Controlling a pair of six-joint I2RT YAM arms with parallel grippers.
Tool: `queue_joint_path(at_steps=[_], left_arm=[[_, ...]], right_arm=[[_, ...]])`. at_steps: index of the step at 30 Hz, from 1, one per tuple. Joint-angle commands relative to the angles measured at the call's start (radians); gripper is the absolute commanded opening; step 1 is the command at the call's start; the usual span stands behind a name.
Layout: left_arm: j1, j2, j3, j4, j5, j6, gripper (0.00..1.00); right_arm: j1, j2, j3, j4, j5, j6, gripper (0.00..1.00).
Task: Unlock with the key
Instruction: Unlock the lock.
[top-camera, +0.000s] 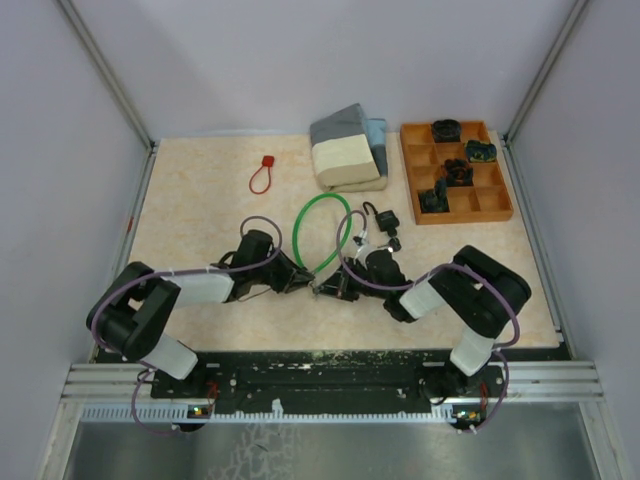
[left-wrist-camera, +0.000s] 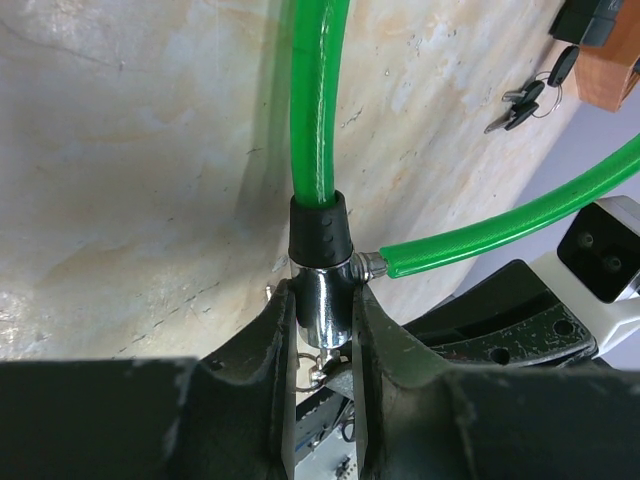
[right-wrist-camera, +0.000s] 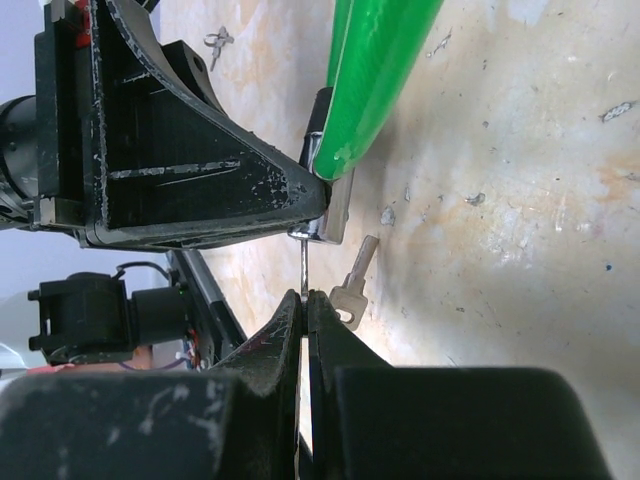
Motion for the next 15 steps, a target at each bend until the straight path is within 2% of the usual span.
queue_joint_path(at_steps=[1,15], left_arm=[[-0.036,-0.036,-0.027,0.079,0.033,-0.058,0.00],[-0.143,-0.052,-0.081,0.187,0.017,-0.193,0.00]], right_arm=[[-0.014,0.018,-0.008,0.111,0.067,0.036,0.00],[-0.014,-0.016,-0.025,0.215,0.230,-0.048,0.00]])
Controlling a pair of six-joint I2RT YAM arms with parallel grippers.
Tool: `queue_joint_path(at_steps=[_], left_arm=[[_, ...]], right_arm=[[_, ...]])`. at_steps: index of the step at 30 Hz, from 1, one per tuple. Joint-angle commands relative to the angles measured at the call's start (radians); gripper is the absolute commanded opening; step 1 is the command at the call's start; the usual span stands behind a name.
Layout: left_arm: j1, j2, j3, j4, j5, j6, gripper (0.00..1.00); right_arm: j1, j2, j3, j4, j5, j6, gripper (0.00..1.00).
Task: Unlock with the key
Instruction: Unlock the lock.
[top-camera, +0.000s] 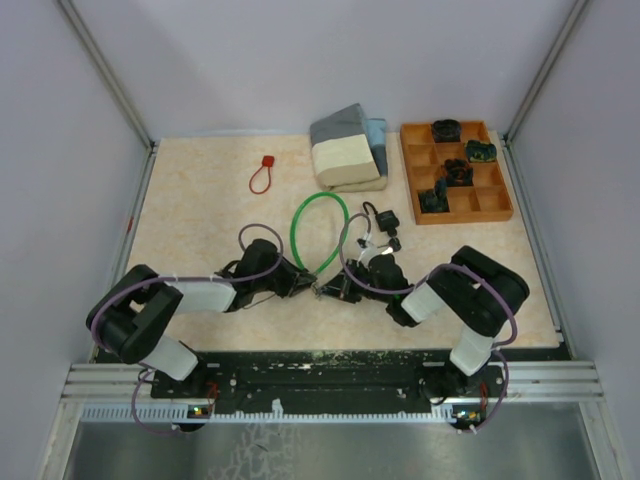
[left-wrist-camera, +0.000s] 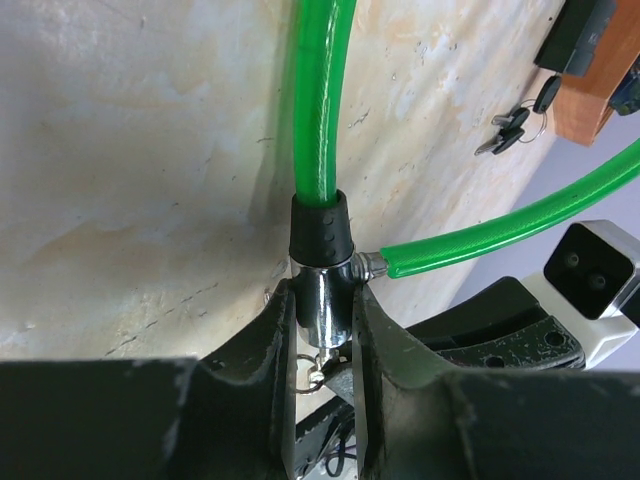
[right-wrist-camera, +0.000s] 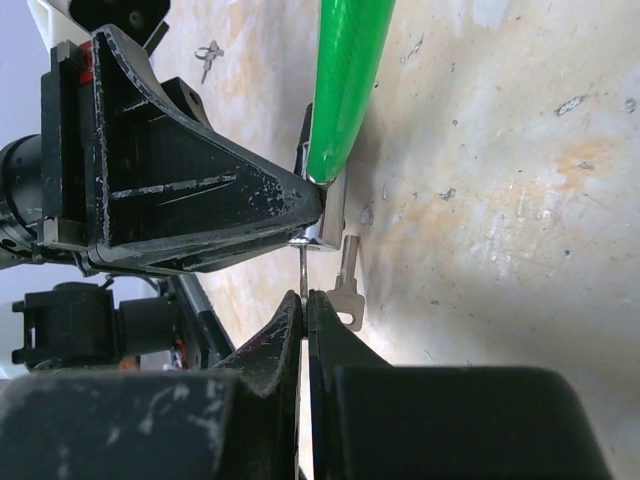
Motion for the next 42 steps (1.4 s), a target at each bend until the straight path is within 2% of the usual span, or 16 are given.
queue_joint_path(at_steps=[1,12,19,23,28,31,37,39,42], left_arm=[[-0.070,-0.040,-0.020,0.093,0.145,-0.090,0.00],[-0.109,-0.050,0.030,0.053,0.132,-0.086,0.00],[-0.118,-0.040,0.024,0.129,0.132,-0.140,0.00],[-0.144,-0.033,0.056,0.114,0.134,-0.128,0.00],[-0.151,-0.037,0.031,0.137,0.143,-0.137,0.01],[-0.147,-0.051,0.011,0.153,0.135,-0.133,0.12],[-0.103,-0.139,-0.037,0.124,0.098,-0.080,0.52],[-0.089,-0.167,-0.048,0.105,0.087,-0.064,0.59],[-0.066,-0.210,-0.081,0.113,0.079,-0.049,0.63]], right_arm=[[-0.014,-0.040,0.016,0.149,0.191,-0.064,0.00],[-0.013,-0.052,0.073,0.164,0.160,-0.219,0.00],[0.024,0.018,0.047,0.287,0.201,-0.185,0.00],[0.030,0.067,0.030,0.407,0.223,-0.177,0.00],[0.030,0.076,0.030,0.426,0.230,-0.195,0.00],[0.024,0.063,0.013,0.432,0.234,-0.200,0.00],[-0.016,0.023,-0.018,0.417,0.178,-0.168,0.00],[-0.026,0.020,-0.024,0.420,0.152,-0.146,0.00],[-0.043,0.016,-0.024,0.420,0.099,-0.098,0.00]])
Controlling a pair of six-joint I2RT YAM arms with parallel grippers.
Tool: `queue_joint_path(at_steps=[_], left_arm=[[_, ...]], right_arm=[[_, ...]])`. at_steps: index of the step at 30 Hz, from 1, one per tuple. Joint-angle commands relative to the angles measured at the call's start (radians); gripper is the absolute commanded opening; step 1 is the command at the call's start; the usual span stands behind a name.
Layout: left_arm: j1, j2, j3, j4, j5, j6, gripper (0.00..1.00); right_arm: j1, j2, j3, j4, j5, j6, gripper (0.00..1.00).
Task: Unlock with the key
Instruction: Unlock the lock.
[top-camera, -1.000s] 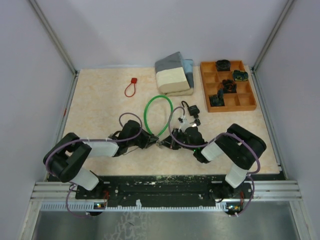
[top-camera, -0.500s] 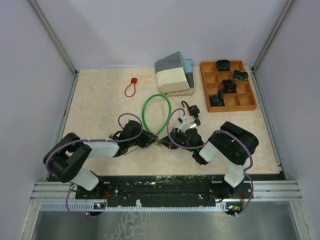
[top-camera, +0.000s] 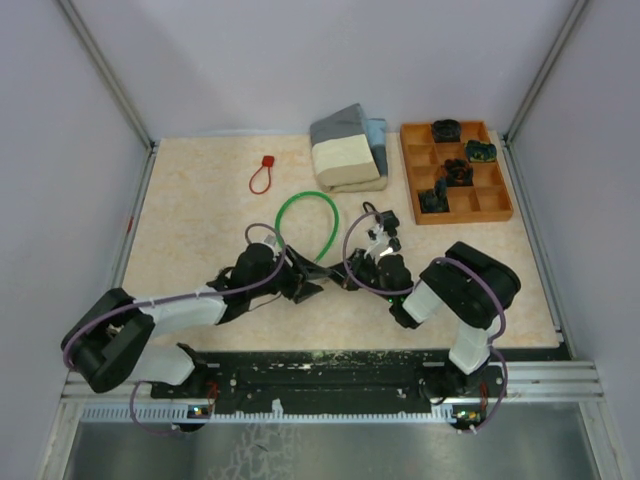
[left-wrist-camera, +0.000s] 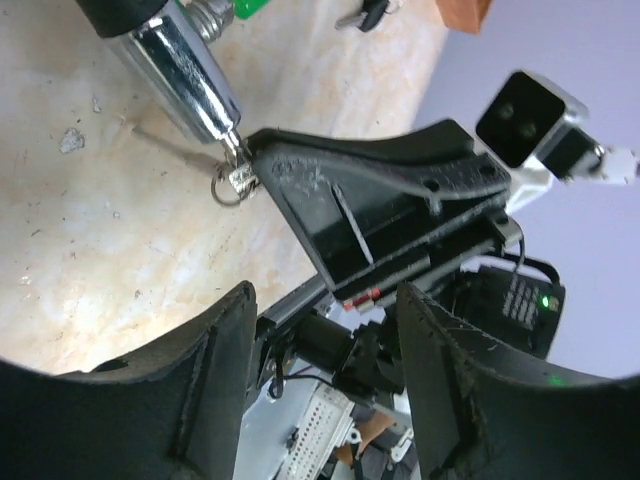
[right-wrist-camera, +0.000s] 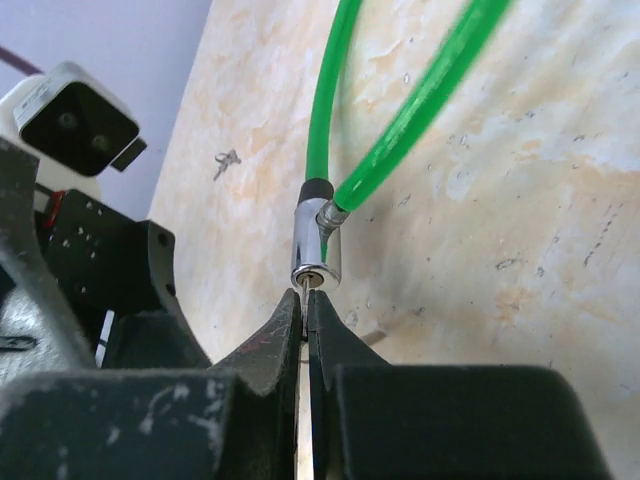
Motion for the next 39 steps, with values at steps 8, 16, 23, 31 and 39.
queue_joint_path(at_steps=[8,16,23,31,39], left_arm=[[0.084,-0.181,-0.162,0.021,-0.053,0.036,0.75],[0.145,-0.099,-0.168,0.159,-0.010,0.033,0.80],[0.192,0.168,-0.126,0.437,0.137,-0.011,0.74],[0.213,0.428,-0.119,0.797,0.219,-0.101,0.50],[0.212,0.527,-0.127,0.977,0.223,-0.115,0.19]], right_arm=[[-0.047,-0.051,0.011,0.123,-0.101,0.148,0.00],[-0.047,-0.039,0.018,0.127,-0.132,0.210,0.00],[-0.047,-0.037,0.018,0.121,-0.145,0.231,0.00],[-0.047,-0.040,0.017,0.105,-0.150,0.239,0.00],[-0.047,-0.027,0.023,0.093,-0.151,0.256,0.00]])
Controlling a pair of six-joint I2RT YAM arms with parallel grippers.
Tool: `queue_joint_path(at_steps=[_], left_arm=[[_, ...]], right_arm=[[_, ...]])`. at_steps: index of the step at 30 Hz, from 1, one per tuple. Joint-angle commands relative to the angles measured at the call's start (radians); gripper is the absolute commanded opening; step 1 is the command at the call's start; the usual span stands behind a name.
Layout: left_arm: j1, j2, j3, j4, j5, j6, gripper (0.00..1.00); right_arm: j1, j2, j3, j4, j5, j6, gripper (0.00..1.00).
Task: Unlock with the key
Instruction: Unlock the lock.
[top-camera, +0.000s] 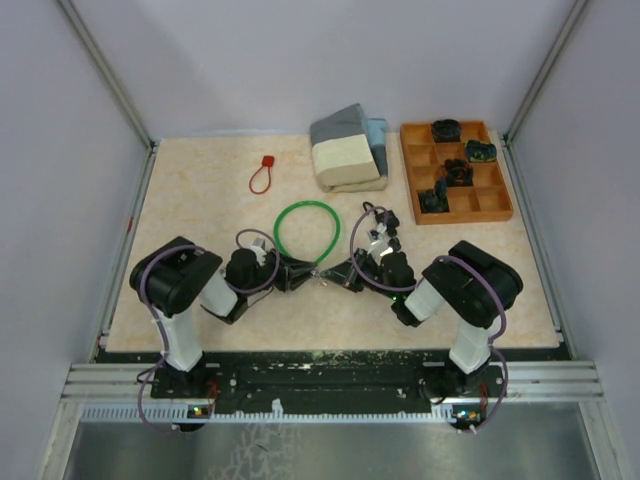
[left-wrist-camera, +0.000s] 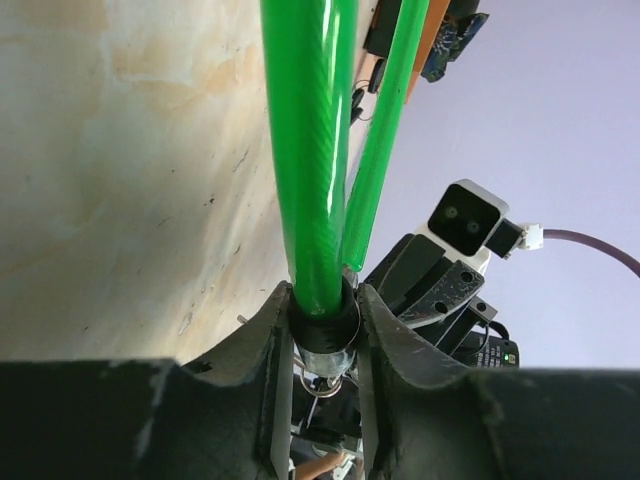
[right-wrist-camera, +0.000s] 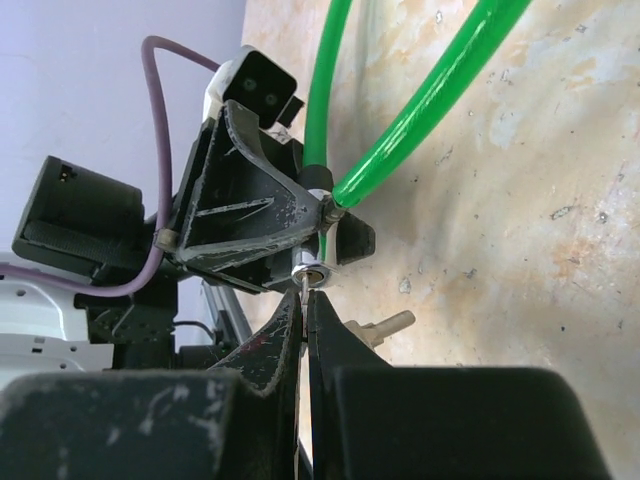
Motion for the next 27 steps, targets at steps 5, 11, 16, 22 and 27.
queue_joint_path(at_steps=[5,11,16,22,27], left_arm=[[-0.013,0.036,-0.018,0.274,0.024,-0.017,0.01],[-0.106,0.036,-0.036,0.361,-0.017,-0.044,0.00],[-0.146,0.060,-0.039,0.497,-0.033,-0.043,0.00],[-0.171,0.042,-0.059,0.528,-0.047,0.002,0.00],[-0.145,0.044,-0.069,0.535,-0.044,0.021,0.00]], right_arm=[[0.003,0.012,0.032,0.122,0.012,0.061,0.00],[0.013,0.031,0.048,0.153,0.023,0.092,0.00],[0.013,0.028,0.063,0.130,-0.009,0.108,0.00],[0.007,-0.012,0.069,0.080,-0.007,0.086,0.00],[-0.014,-0.070,0.073,0.015,-0.076,-0.028,0.05]])
